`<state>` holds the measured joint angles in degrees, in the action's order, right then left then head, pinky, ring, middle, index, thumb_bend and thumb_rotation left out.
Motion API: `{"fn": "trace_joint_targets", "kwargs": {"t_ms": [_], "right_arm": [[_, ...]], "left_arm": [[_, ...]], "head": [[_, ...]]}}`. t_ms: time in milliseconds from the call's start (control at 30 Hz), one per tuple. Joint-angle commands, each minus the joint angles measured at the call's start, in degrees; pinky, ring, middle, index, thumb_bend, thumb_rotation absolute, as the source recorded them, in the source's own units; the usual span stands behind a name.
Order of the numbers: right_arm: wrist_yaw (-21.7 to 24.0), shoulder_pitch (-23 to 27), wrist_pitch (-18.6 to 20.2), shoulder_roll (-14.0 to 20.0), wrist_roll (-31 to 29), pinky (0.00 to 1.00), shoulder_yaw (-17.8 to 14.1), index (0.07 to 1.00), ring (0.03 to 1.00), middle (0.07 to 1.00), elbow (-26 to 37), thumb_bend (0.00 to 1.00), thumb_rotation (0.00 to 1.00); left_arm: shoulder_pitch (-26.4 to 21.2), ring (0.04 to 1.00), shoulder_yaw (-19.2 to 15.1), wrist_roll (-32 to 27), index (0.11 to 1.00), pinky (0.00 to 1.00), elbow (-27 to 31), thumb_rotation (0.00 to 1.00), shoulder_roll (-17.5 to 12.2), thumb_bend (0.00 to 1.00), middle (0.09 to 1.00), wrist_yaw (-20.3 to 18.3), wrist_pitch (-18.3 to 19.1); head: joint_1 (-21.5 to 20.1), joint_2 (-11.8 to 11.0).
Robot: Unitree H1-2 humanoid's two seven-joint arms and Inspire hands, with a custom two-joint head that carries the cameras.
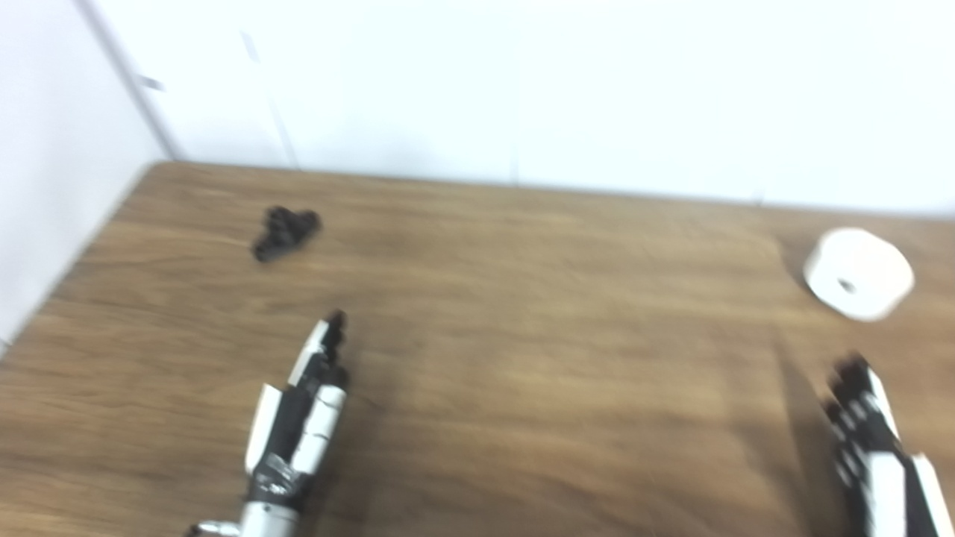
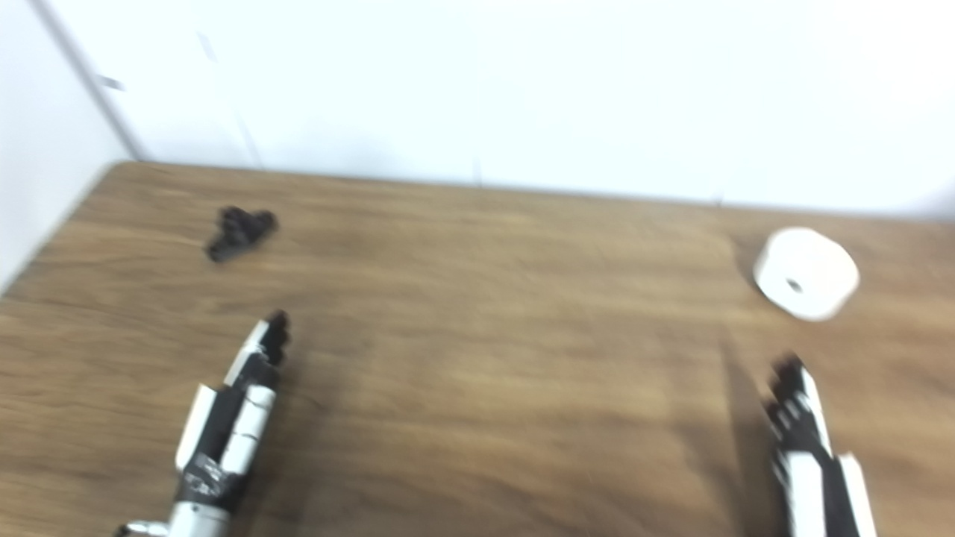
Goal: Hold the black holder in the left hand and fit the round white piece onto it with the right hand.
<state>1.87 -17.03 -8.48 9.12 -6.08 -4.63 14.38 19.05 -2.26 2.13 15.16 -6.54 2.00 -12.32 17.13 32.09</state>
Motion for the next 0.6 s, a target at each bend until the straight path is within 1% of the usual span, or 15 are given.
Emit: {"fn": "trace_joint_targets", "kwargs": {"t_ms": [0,33,67,133,167,200,267,300,467,567], "right_arm": [[0.91,0.16,-2.14,0.39,-1.04,1.0,-0.47,0.985,1.0,0.997,-0.15,0.65,1.0],[1.05,0.2,-2.42,0.35,-1.09,1.0,-0.51,0.983,1.0,0.997,-0.45,0.65,1.0],[1.14,0.26,-2.73,0.28,-1.14,1.0,-0.58,0.983,1.0,0.996,-0.78,0.66,1.0],[0.96,0.35,-3.36,-0.02,-0.8,1.0,-0.8,0.985,1.0,0.994,-1.27,0.69,1.0],[0.38,0.19,-2.71,-0.38,-0.07,1.0,-0.95,0.98,0.994,0.988,-0.8,0.66,1.0],[0.0,0.0,-2.23,-0.63,0.42,0.99,-1.06,0.966,0.98,0.977,-0.44,0.61,1.0],[-0.17,-0.32,-1.52,-0.82,0.55,0.98,-1.1,0.961,0.979,0.976,0.12,0.56,1.0],[-0.05,-0.38,-1.78,-0.77,0.46,0.98,-1.07,0.959,0.977,0.976,-0.06,0.54,1.0],[-0.12,-0.56,-2.29,-0.83,1.21,0.98,-0.9,0.95,0.973,0.972,-0.42,0.54,1.0],[-0.31,-0.6,-2.14,-0.83,2.05,0.95,-0.84,0.938,0.961,0.961,-0.57,0.57,1.0]], "left_arm": [[0.96,0.974,0.52,1.64,0.97,0.99,-0.61,0.9,3.15,0.67,0.969,1.32,-2.59],[0.95,0.975,0.71,1.59,0.972,0.99,-0.79,0.9,3.19,0.68,0.97,1.41,-2.67],[0.94,0.979,0.89,1.31,0.974,1.0,-0.98,0.89,3.25,0.68,0.973,1.42,-2.82],[0.86,0.985,1.07,0.87,0.974,1.0,-1.6,0.87,3.34,0.66,0.977,1.49,-3.36],[0.85,0.986,1.16,0.8,0.971,1.0,-1.76,0.87,3.37,0.65,0.976,1.49,-3.41],[0.84,0.988,1.27,0.88,0.968,1.0,-1.96,0.86,3.31,0.65,0.977,1.48,-3.61],[0.96,0.992,1.5,0.38,0.97,1.0,-2.03,0.85,3.22,0.63,0.981,1.38,-3.76],[1.02,0.995,1.61,0.09,0.972,1.0,-2.09,0.85,3.17,0.62,0.984,1.37,-3.92],[1.24,0.999,1.85,-0.46,0.974,1.0,-2.12,0.85,3.05,0.59,0.989,1.45,-4.11],[1.37,1.0,1.98,-0.03,0.978,1.0,-1.61,0.85,3.19,0.61,0.992,1.66,-3.3]], "head": [[0.37,-0.59],[0.42,-0.75],[0.68,-1.41],[0.95,-2.17],[1.07,-2.58],[1.15,-2.85],[1.15,-2.85],[1.07,-3.5],[0.07,-3.76],[-0.45,-3.7]]}}
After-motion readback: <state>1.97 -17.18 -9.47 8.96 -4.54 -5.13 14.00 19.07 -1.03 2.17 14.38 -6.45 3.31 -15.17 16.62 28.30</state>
